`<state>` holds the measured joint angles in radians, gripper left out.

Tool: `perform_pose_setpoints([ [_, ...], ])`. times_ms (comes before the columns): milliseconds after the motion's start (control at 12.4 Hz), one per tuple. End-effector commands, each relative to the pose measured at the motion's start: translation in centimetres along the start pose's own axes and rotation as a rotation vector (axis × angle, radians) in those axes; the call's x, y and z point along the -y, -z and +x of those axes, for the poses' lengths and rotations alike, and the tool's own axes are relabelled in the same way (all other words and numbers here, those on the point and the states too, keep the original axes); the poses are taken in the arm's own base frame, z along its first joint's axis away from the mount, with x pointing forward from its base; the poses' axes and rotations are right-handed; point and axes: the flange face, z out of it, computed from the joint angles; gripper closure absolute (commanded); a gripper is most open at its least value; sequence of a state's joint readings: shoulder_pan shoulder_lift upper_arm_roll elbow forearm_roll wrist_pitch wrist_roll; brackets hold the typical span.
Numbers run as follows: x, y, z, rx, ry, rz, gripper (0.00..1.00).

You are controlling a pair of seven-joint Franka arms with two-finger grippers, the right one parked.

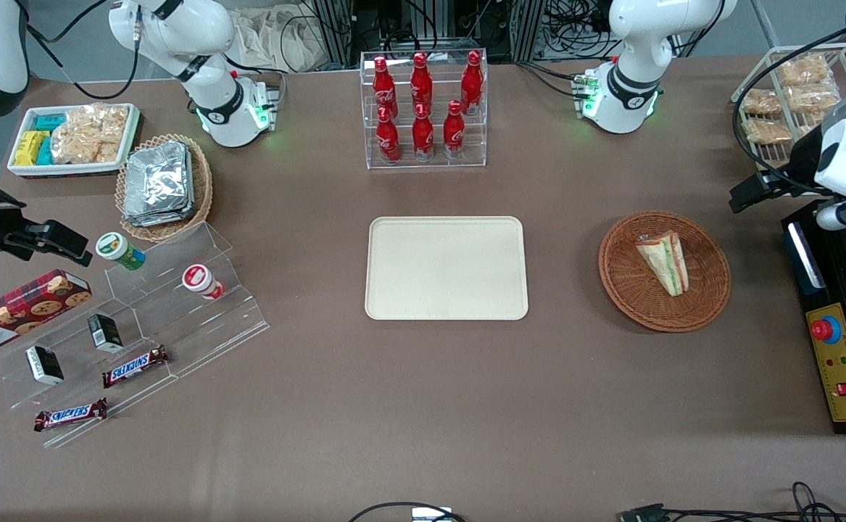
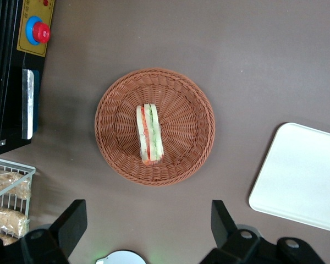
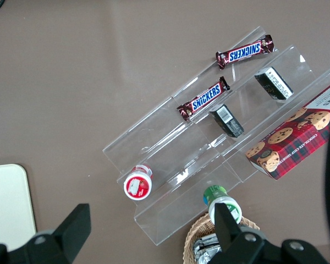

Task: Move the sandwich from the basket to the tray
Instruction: 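Move the left gripper down toward the sandwich in the wicker basket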

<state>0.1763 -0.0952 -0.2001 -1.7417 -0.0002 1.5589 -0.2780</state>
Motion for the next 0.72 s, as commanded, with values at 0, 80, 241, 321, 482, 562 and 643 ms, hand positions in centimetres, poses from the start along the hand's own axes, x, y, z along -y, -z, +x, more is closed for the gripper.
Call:
perform_pose_setpoints([
  [0, -0.5, 1.0, -1.0, 0.002, -0.019, -0.006, 0.00],
  [80, -0.5, 1.0, -0.9, 0.013, -0.018, -0.006, 0.00],
  [241, -0.4, 0.6, -1.0, 0.034, -0.022, 0.005, 0.00],
  [321, -0.4, 0.1, -1.2, 0.045, -0.022, 0.010, 0.00],
  [482, 0.6, -3.1, -1.4, 0.087, 0.000, 0.019, 0.00],
  [562, 0.8, -5.2, -1.8, 0.094, 0.005, 0.024, 0.00],
  [643, 1.4, -7.7, -2.3, 0.085, 0.017, 0.025, 0.00],
])
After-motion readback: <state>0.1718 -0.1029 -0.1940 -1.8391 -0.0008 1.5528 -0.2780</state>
